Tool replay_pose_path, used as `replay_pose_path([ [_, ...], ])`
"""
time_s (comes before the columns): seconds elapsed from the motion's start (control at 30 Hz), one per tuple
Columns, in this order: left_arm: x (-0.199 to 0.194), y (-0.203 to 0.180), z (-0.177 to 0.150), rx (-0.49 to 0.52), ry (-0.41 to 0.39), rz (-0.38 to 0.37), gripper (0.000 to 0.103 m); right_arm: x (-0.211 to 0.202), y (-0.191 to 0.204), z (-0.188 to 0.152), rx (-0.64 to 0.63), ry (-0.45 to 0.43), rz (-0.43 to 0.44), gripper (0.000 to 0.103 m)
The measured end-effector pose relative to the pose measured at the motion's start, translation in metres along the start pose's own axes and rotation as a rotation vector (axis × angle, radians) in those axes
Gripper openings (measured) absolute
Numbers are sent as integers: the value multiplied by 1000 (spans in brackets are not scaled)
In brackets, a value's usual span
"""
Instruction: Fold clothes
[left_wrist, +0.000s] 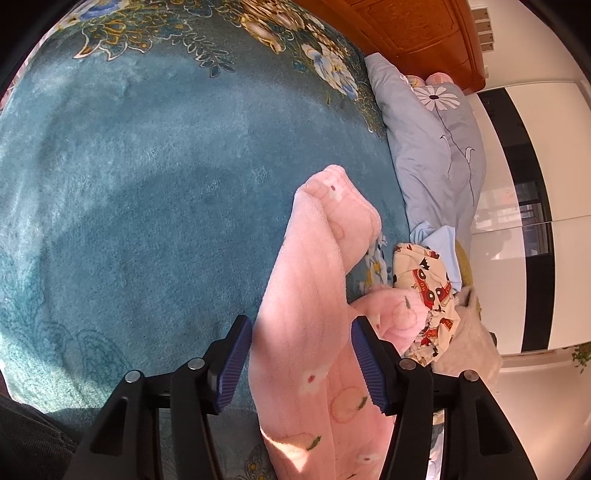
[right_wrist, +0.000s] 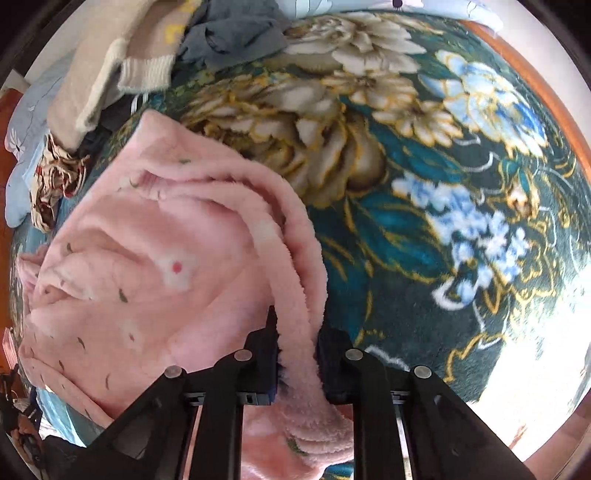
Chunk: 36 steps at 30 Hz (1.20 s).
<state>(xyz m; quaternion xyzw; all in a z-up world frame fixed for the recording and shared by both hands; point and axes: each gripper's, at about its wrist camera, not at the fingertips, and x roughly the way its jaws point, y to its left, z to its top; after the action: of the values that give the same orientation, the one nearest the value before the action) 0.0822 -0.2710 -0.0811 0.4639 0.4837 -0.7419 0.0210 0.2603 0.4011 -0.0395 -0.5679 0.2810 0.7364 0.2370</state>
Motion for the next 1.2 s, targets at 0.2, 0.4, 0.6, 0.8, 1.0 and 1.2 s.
replay_pose_path([
  [0.2,12,-2,7,-21,30,3,63,-5,-37,32,73,-51,-165,16],
  [0.4,44,-7,26,-5,71,109,63,25,-39,25,30,12,-204,17],
  [0.6,73,-12,45,11,127,162,57,26,-50,28,44,35,-173,18],
  [0.8,84,-38,53,125,136,197,6,31,-47,28,30,48,-204,18],
  [1.0,33,-116,78,332,-1,24,4,30,-50,28,35,55,-212,18],
  [1.2,-46,-102,76,312,-222,-24,4,29,-54,21,52,44,-196,18],
])
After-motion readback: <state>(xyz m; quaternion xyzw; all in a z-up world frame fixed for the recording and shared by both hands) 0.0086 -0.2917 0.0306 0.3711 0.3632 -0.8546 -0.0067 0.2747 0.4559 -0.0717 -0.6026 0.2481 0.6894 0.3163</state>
